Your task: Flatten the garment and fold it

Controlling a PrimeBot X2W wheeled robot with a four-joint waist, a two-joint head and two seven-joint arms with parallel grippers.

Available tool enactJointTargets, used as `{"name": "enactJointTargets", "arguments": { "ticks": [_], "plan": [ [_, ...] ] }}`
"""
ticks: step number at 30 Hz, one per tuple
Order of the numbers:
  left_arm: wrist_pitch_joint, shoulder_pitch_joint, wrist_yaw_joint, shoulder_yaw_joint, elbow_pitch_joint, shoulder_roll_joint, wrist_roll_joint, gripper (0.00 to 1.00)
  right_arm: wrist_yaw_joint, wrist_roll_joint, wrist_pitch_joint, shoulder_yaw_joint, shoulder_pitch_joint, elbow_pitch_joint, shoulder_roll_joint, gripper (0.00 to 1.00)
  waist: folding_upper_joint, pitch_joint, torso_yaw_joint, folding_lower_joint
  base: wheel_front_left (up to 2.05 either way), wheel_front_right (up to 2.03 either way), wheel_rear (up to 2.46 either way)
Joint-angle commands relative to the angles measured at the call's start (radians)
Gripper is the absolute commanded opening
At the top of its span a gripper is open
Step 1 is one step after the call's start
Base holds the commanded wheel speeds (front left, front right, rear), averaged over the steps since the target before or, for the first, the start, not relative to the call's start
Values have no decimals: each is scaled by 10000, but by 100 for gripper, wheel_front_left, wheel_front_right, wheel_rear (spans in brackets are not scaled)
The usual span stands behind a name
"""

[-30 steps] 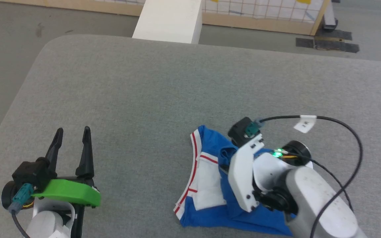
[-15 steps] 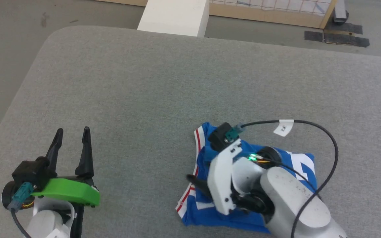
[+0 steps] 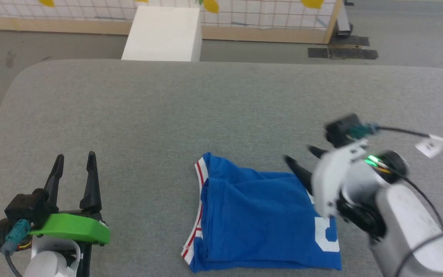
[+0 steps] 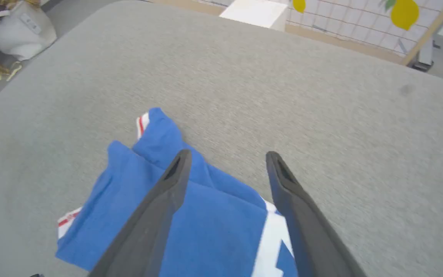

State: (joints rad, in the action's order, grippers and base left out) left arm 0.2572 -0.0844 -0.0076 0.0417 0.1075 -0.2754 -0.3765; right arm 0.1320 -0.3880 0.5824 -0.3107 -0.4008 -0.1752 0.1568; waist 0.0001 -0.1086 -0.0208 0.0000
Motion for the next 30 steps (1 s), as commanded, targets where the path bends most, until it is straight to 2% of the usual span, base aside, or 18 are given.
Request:
{"name": "enactJointTargets", "arguments": {
  "ticks": [1, 6, 16, 17, 18, 19, 23, 26, 30],
  "plan": [
    [45, 89, 49, -22, -69, -29, 121, 100, -13, 365, 180, 349, 501, 161, 73, 100, -1, 126, 249, 0, 0, 0, 0],
    [45, 98, 88, 41, -168, -33, 182, 100, -13, 1237, 986, 1320, 1974, 578, 136, 100, -1, -26, 266, 0, 0, 0, 0],
    [45, -42, 59, 120, -148, 51, 216, 100, -13, 1764, 1518, 1300, 2599, -91, -92, 100, -1, -304, 54, 0, 0, 0, 0],
    [45, -58, 58, 123, -138, 61, 216, 100, -13, 1775, 1573, 1308, 2566, -201, -91, 97, -1, -312, 45, 0, 0, 0, 0],
    [45, -62, 57, 122, -131, 64, 216, 100, -13, 1742, 1569, 1330, 2530, -250, -107, 46, -1, -319, 49, 0, 0, 0, 0],
    [45, -61, 60, 104, -140, 66, 211, 100, -13, 1715, 1512, 1347, 2462, -269, -104, 0, -1, -334, 81, 0, 0, 0, 0],
    [45, 40, 93, -100, -350, 47, 128, 100, -13, 1442, 1626, 991, 2133, -54, 425, 0, -1, -475, 670, 0, 0, 0, 0],
    [45, 180, 181, -447, -818, 5, 54, 100, -13, 1252, 1809, 600, 1760, 253, 1055, 0, -1, -732, 1531, 0, 0, 0, 0],
    [45, 564, 354, -1109, -1691, -30, -11, 100, -13, 820, 2049, 70, 1013, 566, 2072, 0, -1, -1220, 3114, 0, 0, 0, 0]
  ]
}}
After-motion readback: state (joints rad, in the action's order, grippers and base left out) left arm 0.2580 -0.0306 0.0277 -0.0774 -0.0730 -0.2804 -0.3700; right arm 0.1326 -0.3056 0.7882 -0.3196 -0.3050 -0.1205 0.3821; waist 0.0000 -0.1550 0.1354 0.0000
